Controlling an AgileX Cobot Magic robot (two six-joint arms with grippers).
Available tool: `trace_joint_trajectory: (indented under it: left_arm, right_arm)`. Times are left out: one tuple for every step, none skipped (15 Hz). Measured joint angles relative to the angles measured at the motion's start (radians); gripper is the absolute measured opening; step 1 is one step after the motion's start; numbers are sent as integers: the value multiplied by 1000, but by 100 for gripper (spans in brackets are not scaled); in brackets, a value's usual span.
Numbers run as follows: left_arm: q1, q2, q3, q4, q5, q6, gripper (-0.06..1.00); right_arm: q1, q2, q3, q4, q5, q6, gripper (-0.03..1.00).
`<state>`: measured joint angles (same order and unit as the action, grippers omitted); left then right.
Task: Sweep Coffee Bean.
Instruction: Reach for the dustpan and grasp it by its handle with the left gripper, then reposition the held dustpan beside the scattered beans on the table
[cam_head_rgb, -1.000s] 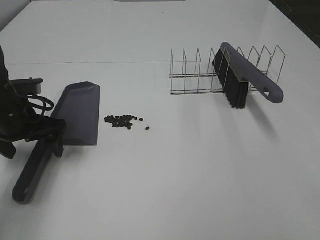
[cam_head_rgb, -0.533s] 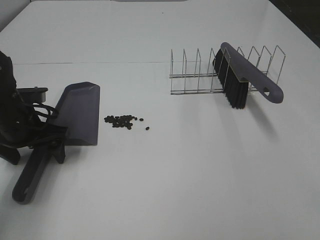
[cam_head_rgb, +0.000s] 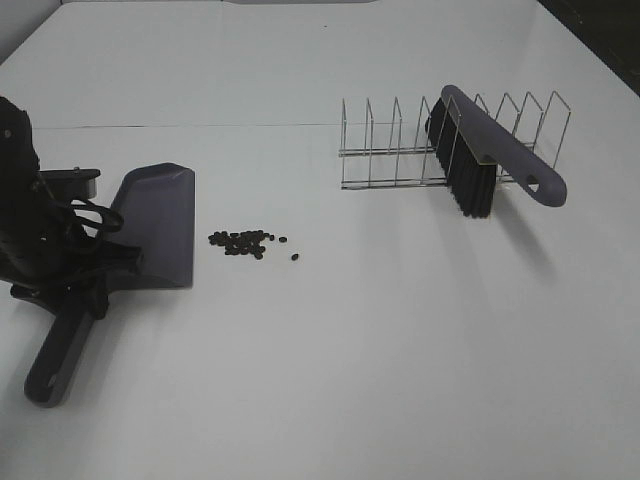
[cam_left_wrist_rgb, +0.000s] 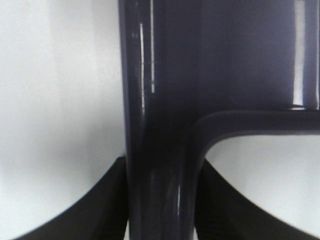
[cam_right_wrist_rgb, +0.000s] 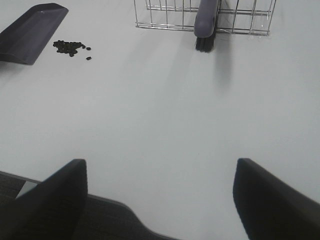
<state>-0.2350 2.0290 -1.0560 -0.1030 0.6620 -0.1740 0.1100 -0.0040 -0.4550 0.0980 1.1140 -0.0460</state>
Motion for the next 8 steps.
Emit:
trace_joint_trajectory:
  left_arm:
    - [0,0,0,0,1,5,34]
    - [0,0,0,0,2,9,34]
    - [0,0,0,1,3,12,34]
    - [0,0,0,3,5,13,34]
    - [0,0,0,7,6,13,34]
    - [0,-10,0,11,7,13,34]
    - [0,-20,0,21,8,13,34]
    - [0,-26,3,29,8,13,34]
  right_arm:
    - [0,0,0,0,0,0,76]
    - [0,0,0,0,0,0,76]
    - [0,0,0,0,0,0,76]
    - [0,0,0,0,0,0,76]
    - [0,0,0,0,0,0,76]
    - [0,0,0,0,0,0,76]
    - [0,0,0,0,0,0,76]
    - [0,0,0,0,0,0,76]
